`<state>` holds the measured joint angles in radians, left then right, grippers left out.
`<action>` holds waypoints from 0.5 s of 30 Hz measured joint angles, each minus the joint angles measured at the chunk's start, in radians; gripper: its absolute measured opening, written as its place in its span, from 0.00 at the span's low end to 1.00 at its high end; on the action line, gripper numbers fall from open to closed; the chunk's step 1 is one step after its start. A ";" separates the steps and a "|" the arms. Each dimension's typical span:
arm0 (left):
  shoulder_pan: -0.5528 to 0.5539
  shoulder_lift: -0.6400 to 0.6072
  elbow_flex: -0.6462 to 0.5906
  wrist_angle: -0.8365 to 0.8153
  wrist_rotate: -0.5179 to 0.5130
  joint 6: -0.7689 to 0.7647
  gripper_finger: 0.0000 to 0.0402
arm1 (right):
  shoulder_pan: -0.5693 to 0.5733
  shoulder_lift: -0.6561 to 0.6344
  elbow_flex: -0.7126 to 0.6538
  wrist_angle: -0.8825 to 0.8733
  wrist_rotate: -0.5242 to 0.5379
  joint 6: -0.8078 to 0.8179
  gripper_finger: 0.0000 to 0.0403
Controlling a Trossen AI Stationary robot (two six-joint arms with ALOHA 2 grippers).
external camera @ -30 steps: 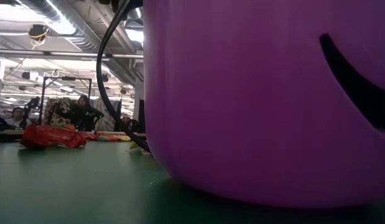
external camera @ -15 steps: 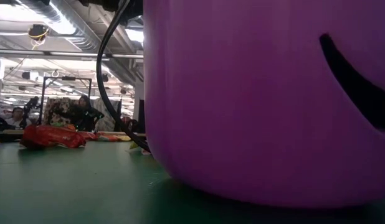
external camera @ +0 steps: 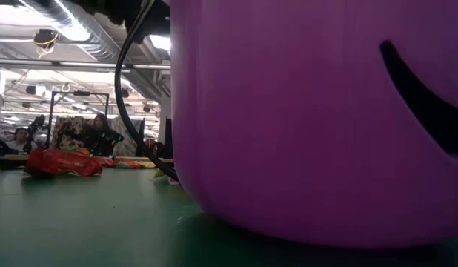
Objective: Sort candy
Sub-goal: Put the yellow candy into the purple bucket
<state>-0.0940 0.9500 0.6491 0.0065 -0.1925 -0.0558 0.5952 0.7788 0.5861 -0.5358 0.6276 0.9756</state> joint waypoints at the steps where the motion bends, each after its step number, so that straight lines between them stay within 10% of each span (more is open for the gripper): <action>1: 0.000 -0.008 0.000 -0.024 -0.001 -0.012 0.47 | 0.000 0.000 0.000 -0.002 0.000 0.000 0.54; 15: 0.000 -0.043 0.001 -0.559 0.015 -0.331 0.47 | 0.000 0.008 0.000 -0.072 0.009 0.039 0.54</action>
<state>-0.0940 0.9071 0.6498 -0.5525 -0.1779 -0.3869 0.5953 0.7872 0.5865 -0.6075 0.6365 1.0150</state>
